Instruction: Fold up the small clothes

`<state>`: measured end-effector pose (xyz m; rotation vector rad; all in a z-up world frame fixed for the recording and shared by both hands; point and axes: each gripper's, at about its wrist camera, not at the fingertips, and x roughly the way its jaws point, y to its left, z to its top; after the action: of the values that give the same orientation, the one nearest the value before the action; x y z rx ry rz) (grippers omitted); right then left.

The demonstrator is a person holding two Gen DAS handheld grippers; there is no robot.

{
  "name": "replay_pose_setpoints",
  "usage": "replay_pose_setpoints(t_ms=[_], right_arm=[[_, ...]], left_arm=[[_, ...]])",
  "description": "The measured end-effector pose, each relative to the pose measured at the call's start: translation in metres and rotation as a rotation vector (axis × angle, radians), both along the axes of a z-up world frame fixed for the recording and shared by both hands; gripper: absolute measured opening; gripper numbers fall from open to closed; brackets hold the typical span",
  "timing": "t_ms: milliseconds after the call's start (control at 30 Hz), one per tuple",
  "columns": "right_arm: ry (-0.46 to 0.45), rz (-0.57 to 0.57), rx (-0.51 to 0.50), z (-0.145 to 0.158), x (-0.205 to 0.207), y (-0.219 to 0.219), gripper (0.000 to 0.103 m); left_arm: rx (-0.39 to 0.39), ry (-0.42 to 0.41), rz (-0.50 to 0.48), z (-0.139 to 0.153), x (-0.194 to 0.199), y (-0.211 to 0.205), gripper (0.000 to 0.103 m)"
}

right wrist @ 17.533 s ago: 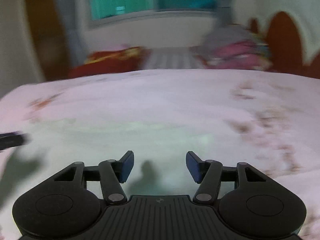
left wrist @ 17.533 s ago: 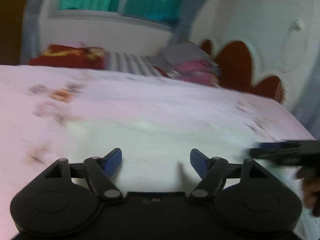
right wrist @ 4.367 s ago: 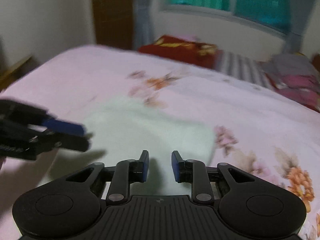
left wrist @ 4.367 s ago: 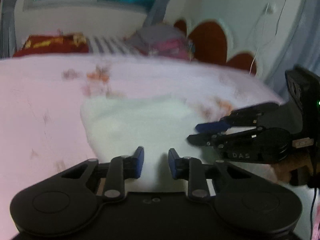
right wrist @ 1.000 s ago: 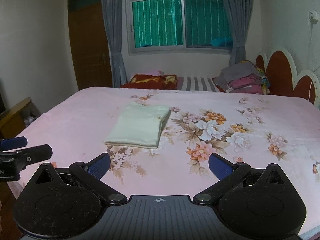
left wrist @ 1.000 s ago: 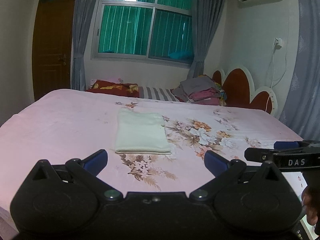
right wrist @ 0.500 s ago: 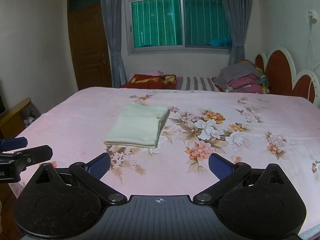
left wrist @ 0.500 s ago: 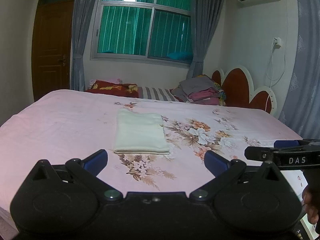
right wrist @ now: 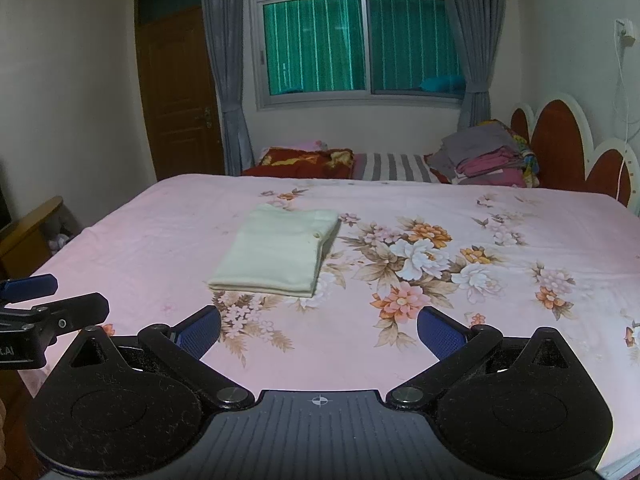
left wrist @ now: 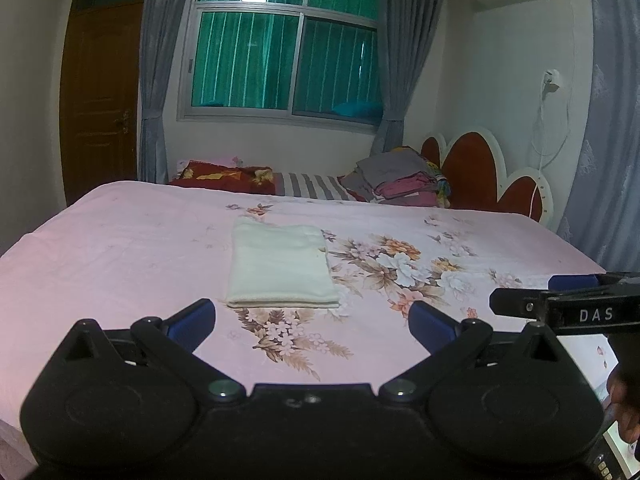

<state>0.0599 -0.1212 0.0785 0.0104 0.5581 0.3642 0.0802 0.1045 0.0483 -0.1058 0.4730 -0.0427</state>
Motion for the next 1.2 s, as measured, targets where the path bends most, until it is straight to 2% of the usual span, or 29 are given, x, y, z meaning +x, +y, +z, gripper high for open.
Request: replay_pose_setpoints(t_ms=[1200], right_arm=[[-0.005,0.002,-0.01,0.0036,0.0059,-0.0039,0.103]], left_arm=[[0.01,-0.001,-0.007,0.0034,0.0015,0.005,0.102]])
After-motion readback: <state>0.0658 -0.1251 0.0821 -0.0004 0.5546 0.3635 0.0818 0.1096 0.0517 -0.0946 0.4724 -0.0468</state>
